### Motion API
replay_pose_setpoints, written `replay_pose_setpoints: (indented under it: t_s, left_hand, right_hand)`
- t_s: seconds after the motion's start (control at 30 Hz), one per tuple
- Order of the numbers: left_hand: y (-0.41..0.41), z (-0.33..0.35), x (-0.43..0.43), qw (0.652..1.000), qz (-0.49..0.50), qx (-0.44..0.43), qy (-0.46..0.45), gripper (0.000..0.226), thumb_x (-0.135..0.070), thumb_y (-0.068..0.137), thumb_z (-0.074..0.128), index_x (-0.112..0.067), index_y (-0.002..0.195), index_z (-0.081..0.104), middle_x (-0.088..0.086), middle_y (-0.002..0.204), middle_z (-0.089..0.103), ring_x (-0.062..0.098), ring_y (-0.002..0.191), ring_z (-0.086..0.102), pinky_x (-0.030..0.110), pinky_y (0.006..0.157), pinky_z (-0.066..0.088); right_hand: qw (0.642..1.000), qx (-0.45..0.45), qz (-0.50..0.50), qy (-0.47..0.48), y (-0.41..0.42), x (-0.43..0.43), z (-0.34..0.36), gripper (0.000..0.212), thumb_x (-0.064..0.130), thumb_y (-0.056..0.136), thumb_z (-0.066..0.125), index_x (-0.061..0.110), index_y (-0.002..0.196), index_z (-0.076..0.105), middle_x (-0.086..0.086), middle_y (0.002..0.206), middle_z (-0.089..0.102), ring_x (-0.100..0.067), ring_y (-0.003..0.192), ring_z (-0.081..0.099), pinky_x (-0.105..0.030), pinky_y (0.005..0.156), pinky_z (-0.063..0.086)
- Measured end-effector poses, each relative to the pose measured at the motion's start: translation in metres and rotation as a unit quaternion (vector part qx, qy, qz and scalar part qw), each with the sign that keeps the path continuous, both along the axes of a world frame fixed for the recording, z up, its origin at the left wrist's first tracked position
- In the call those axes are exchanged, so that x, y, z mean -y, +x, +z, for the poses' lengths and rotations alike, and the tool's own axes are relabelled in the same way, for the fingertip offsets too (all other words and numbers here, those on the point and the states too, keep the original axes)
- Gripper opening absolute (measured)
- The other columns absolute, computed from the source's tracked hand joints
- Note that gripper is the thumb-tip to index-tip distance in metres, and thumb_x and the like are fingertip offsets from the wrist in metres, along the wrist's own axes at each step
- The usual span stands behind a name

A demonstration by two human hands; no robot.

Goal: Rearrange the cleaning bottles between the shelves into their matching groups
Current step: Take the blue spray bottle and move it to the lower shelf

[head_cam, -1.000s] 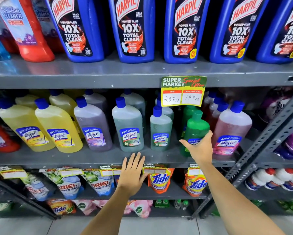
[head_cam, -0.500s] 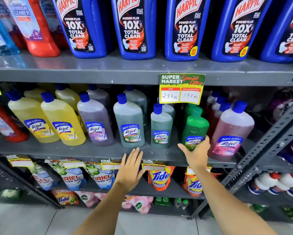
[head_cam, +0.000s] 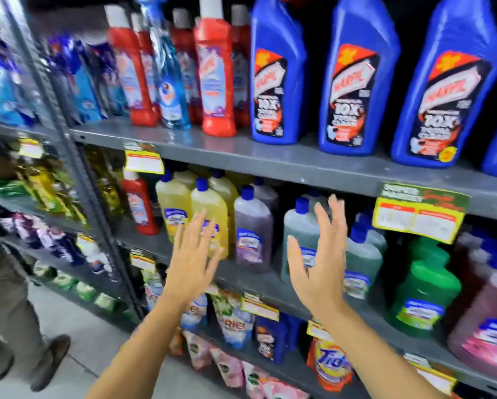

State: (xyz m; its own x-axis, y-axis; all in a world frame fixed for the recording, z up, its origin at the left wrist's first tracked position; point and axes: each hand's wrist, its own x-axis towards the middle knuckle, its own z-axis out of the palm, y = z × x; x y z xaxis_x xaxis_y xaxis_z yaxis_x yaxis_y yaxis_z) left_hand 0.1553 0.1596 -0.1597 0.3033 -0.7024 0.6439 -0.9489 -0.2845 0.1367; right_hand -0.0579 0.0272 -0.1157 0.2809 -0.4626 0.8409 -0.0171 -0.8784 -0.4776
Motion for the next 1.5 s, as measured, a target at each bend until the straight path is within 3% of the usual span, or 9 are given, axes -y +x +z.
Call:
replay_pose_setpoints:
  t_s: [0.17,0.43,0.63,0.77,0.83,1.07,1.23,1.37,1.5]
  left_hand:
    - [0.085,0.073,-0.071,0.996,0.063,0.039,-0.04,0.058,-0.039,0.098,0.037,-0.005,0.145,0.033,0.02,0.156,0.024,0.032,0.145,0.019,0.052,0.115,0.017]
    - [0.195,0.129,-0.145,0.992,0.091,0.084,-0.003,0.056,-0.044,0.099,0.03,-0.011,0.144,0.039,0.009,0.157,0.026,0.025,0.142,0.028,0.056,0.115,0.016]
    - [0.253,0.145,-0.123,0.994,0.064,0.088,-0.002,0.054,-0.043,0.1,0.031,-0.013,0.144,0.039,0.007,0.158,0.026,0.025,0.142,0.03,0.06,0.114,0.018]
    - [0.284,0.157,-0.081,0.995,0.031,0.09,-0.002,0.054,-0.041,0.1,0.031,-0.014,0.147,0.034,0.008,0.159,0.021,0.026,0.144,0.023,0.054,0.116,0.018]
    - [0.298,0.158,-0.064,0.996,0.022,0.084,-0.004,0.054,-0.042,0.101,0.03,-0.015,0.147,0.033,0.008,0.16,0.02,0.025,0.147,0.013,0.052,0.117,0.018]
    - [0.342,0.159,-0.04,0.994,0.024,0.098,-0.03,0.052,-0.043,0.101,0.032,-0.015,0.144,0.04,0.008,0.16,0.021,0.022,0.148,0.005,0.05,0.118,0.015]
    - [0.366,0.163,-0.038,0.99,-0.025,0.14,-0.023,0.05,-0.045,0.099,0.034,-0.016,0.137,0.052,0.01,0.159,0.024,0.026,0.148,0.004,0.053,0.118,0.013]
    - [0.379,0.168,-0.036,0.991,-0.08,0.109,-0.002,0.053,-0.05,0.097,0.033,-0.017,0.132,0.057,0.009,0.153,0.038,0.025,0.145,0.022,0.048,0.116,0.019]
    - [0.384,0.169,-0.037,0.991,-0.103,0.088,0.001,0.059,-0.055,0.094,0.032,-0.016,0.128,0.06,0.009,0.133,0.061,0.024,0.126,0.053,0.042,0.104,0.037]
  right_hand:
    - [0.992,0.027,-0.015,-0.123,0.091,-0.009,0.077,0.055,0.021,0.095,0.054,0.005,0.144,0.037,-0.024,0.156,0.025,-0.037,0.149,0.014,-0.043,0.12,0.015]
    - [0.995,0.045,-0.03,-0.085,0.222,-0.044,0.122,0.057,0.025,0.093,0.054,0.01,0.146,0.038,-0.017,0.158,0.027,-0.036,0.149,0.015,-0.031,0.121,0.008]
    - [0.993,0.017,-0.055,-0.102,0.272,-0.039,0.139,0.056,0.028,0.093,0.053,0.01,0.144,0.039,-0.017,0.155,0.031,-0.033,0.146,0.023,-0.039,0.12,0.019]
    - [0.994,0.01,-0.046,-0.098,0.304,-0.023,0.163,0.056,0.023,0.091,0.055,0.009,0.143,0.041,-0.015,0.154,0.033,-0.028,0.144,0.028,-0.021,0.118,0.015]
    - [0.996,-0.016,-0.031,-0.08,0.32,-0.018,0.175,0.057,0.022,0.09,0.057,0.01,0.144,0.04,-0.013,0.154,0.034,-0.025,0.144,0.028,-0.019,0.116,0.017]
    - [0.996,-0.05,-0.056,-0.041,0.37,0.0,0.216,0.071,0.023,0.087,0.059,0.013,0.149,0.027,-0.01,0.157,0.026,-0.026,0.142,0.03,-0.038,0.113,0.031]
    - [0.993,-0.066,-0.064,0.07,0.397,0.017,0.225,0.089,0.03,0.081,0.069,0.016,0.151,0.017,-0.01,0.152,0.032,-0.029,0.134,0.042,-0.035,0.102,0.035]
    - [0.974,-0.102,-0.02,0.201,0.407,0.037,0.224,0.099,0.037,0.072,0.081,0.016,0.149,0.022,-0.007,0.139,0.053,-0.022,0.12,0.055,-0.034,0.1,0.044]
    - [0.965,-0.103,0.008,0.242,0.412,0.044,0.214,0.064,0.017,0.068,0.087,0.016,0.121,0.052,-0.002,0.118,0.066,-0.011,0.095,0.063,-0.019,0.079,0.049]
